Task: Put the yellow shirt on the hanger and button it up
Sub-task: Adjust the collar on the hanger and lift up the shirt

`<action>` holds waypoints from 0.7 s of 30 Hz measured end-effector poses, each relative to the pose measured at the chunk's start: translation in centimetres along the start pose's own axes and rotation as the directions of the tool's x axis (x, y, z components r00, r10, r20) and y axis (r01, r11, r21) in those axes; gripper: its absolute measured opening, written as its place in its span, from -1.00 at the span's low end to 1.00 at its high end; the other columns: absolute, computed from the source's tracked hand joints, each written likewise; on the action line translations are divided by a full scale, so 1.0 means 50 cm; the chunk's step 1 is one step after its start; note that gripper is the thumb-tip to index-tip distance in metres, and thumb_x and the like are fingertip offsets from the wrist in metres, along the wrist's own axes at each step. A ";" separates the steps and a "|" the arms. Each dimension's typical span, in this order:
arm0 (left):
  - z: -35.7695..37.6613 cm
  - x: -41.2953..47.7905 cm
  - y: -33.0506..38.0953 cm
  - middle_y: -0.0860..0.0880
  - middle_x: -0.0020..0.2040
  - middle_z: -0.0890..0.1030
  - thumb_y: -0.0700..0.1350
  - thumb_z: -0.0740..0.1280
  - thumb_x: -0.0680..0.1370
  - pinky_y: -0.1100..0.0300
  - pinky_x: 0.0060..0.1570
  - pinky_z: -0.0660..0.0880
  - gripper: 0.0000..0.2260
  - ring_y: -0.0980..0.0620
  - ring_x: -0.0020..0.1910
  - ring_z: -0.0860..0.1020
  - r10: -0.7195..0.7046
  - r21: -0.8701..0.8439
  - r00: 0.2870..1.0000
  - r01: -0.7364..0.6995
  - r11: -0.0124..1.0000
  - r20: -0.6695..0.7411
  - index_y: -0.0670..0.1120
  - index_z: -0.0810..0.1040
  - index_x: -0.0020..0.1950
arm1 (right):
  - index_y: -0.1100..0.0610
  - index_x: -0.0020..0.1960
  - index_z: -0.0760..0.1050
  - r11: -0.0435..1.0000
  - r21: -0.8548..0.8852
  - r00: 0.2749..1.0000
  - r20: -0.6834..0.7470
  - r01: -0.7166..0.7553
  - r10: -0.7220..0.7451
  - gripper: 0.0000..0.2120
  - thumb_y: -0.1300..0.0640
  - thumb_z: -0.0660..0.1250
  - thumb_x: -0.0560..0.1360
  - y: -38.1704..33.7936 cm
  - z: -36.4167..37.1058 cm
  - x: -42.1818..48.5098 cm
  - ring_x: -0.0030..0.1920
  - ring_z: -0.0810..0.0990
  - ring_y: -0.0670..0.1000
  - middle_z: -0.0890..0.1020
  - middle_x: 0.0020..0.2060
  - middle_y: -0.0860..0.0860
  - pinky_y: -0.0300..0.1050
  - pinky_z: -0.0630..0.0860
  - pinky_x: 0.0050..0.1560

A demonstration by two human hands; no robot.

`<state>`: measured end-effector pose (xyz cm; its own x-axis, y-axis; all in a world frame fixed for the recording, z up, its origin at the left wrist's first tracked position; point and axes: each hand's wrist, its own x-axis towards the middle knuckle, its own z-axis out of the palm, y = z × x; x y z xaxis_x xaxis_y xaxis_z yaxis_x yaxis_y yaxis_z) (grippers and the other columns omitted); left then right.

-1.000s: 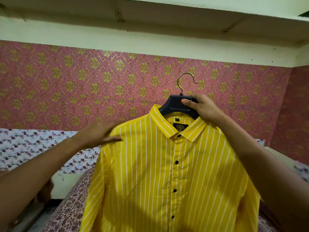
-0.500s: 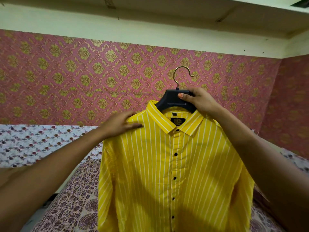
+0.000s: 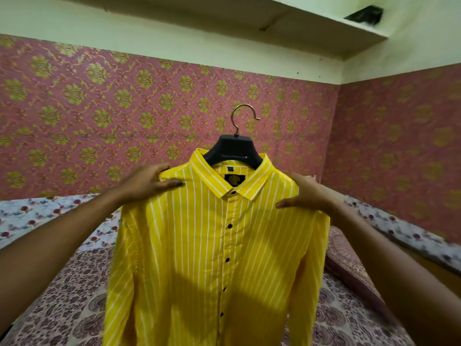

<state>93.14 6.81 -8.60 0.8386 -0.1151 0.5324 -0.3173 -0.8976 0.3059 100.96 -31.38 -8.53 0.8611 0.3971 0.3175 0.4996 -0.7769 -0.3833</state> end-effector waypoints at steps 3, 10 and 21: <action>0.015 0.012 0.023 -0.02 -0.17 0.55 0.21 0.29 0.37 0.17 -0.31 0.34 -0.61 0.02 -0.19 0.49 0.052 -0.057 0.998 -0.051 0.997 0.023 -0.10 0.51 -0.07 | -0.07 -0.13 0.49 0.998 0.062 0.995 -0.100 0.029 -0.023 -0.79 0.01 0.51 0.34 0.033 -0.006 -0.036 0.02 0.56 0.10 0.59 -0.13 -0.02 -0.10 0.40 -0.11; 0.071 0.046 0.106 0.09 -0.36 0.44 0.35 0.30 0.38 0.21 -0.43 0.24 -0.57 0.10 -0.39 0.41 0.212 0.085 0.976 -0.207 0.975 -0.043 -0.02 0.42 -0.14 | 0.12 -0.02 0.55 0.997 0.068 0.974 -0.221 -0.045 0.059 -0.68 0.01 0.52 0.32 0.100 -0.048 -0.144 -0.06 0.58 0.04 0.64 -0.11 0.06 -0.06 0.41 -0.13; 0.263 0.126 0.416 -0.17 -0.19 0.61 0.43 0.08 0.32 0.09 -0.36 0.26 -0.52 -0.20 -0.18 0.58 0.505 -0.156 0.858 -0.513 0.844 -0.090 0.03 0.41 -0.15 | 0.01 -0.26 0.46 0.925 -0.055 0.863 -0.385 -0.375 0.327 -0.76 0.00 0.53 0.31 0.205 -0.252 -0.502 -0.23 0.53 -0.07 0.58 -0.32 -0.07 -0.06 0.36 -0.24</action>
<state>97.66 -18.19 -9.26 0.5192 -0.5140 0.6828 -0.7676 -0.6317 0.1081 83.28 -55.47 -9.47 0.8703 -0.0993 0.4824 0.1343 -0.8945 -0.4265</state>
